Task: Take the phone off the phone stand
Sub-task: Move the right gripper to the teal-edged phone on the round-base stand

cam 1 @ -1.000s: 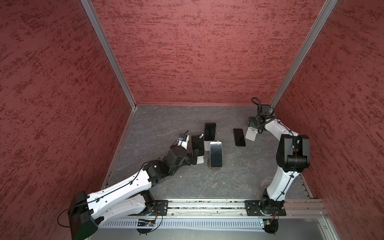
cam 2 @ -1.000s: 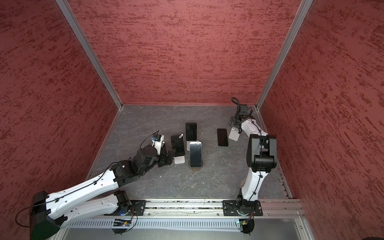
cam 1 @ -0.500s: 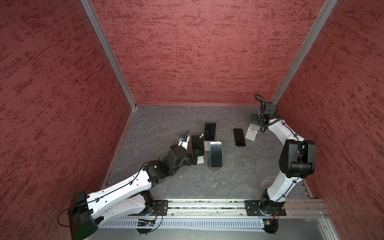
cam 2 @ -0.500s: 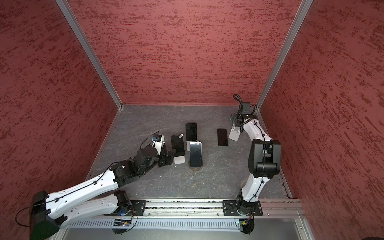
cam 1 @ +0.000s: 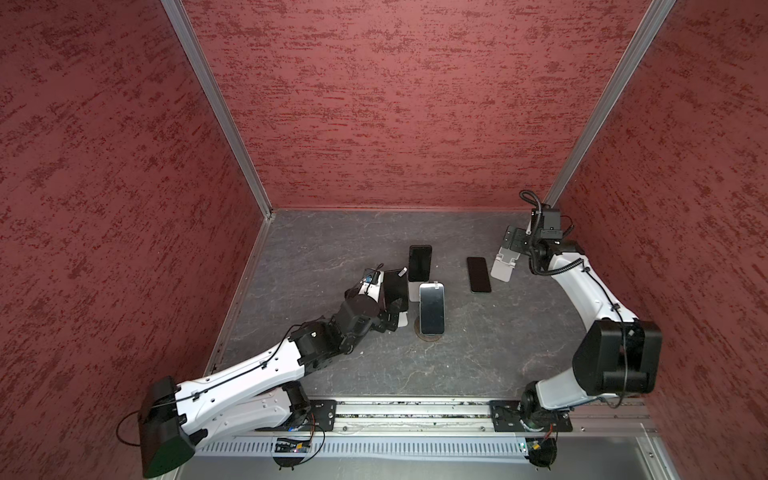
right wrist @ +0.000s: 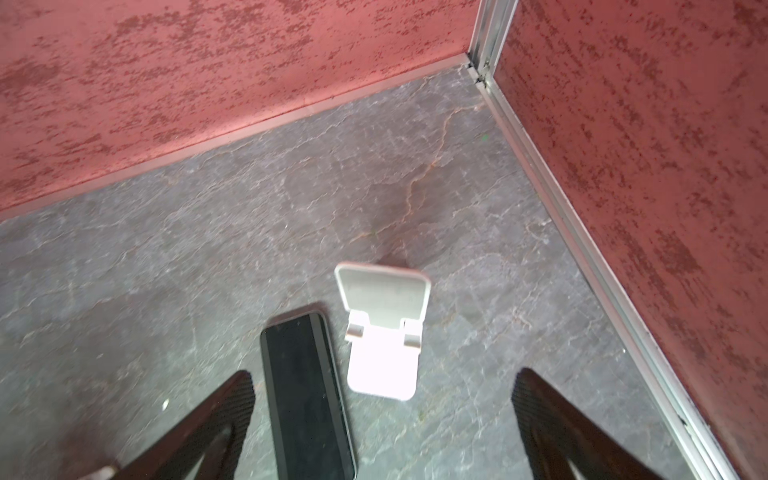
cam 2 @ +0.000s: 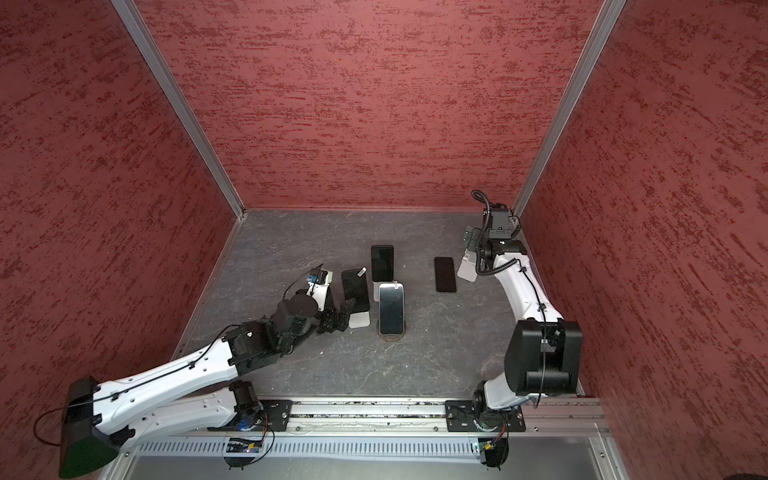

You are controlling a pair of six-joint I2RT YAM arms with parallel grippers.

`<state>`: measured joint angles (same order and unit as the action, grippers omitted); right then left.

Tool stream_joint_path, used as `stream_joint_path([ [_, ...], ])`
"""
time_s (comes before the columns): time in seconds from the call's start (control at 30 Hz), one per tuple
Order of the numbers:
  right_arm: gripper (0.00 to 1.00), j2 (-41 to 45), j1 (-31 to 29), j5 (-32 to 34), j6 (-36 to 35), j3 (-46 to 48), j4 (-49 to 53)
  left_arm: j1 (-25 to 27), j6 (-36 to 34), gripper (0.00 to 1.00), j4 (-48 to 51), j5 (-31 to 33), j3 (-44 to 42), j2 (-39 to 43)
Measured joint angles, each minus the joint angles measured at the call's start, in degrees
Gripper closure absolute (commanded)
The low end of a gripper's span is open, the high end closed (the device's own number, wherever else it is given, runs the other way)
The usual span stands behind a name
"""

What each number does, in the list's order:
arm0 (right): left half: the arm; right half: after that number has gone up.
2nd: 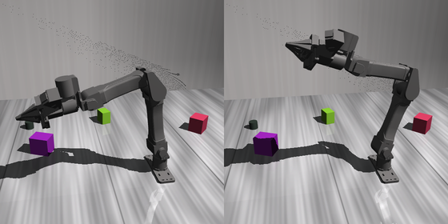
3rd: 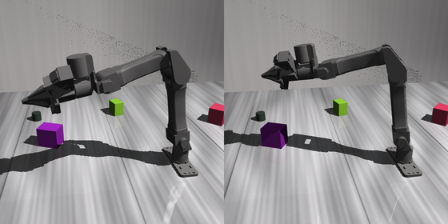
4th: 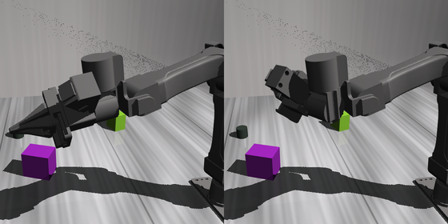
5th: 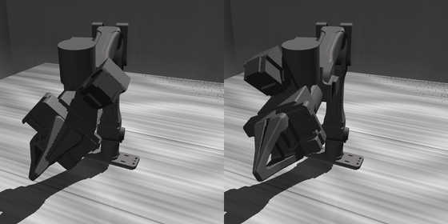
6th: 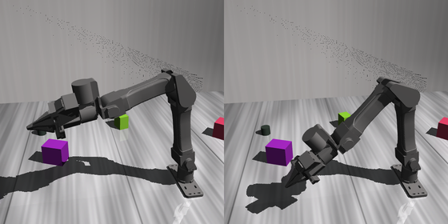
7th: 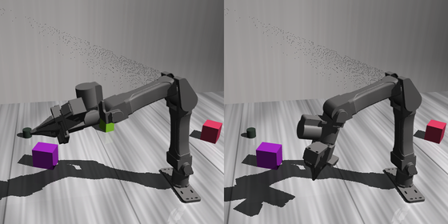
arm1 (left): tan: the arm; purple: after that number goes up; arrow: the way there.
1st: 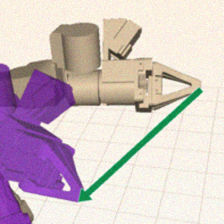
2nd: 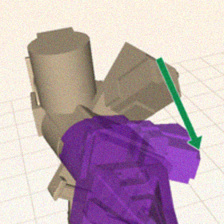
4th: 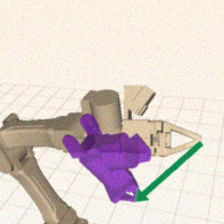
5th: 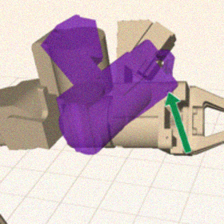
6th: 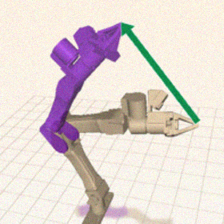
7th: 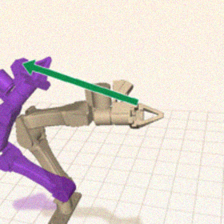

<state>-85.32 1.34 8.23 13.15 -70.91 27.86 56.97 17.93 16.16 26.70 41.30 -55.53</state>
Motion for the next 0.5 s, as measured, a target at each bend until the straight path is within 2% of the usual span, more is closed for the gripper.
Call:
stream_joint_path([
  [0.3,0.01,8.9,-6.2,-0.1,1.5,4.8,0.0,3.2,-1.4,0.00,-1.3,4.4,0.8,-3.5],
  [0.5,0.02,11.9,-11.0,-0.1,3.0,7.3,0.7,4.5,-2.4,0.01,-3.4,5.9,0.8,-3.8],
])
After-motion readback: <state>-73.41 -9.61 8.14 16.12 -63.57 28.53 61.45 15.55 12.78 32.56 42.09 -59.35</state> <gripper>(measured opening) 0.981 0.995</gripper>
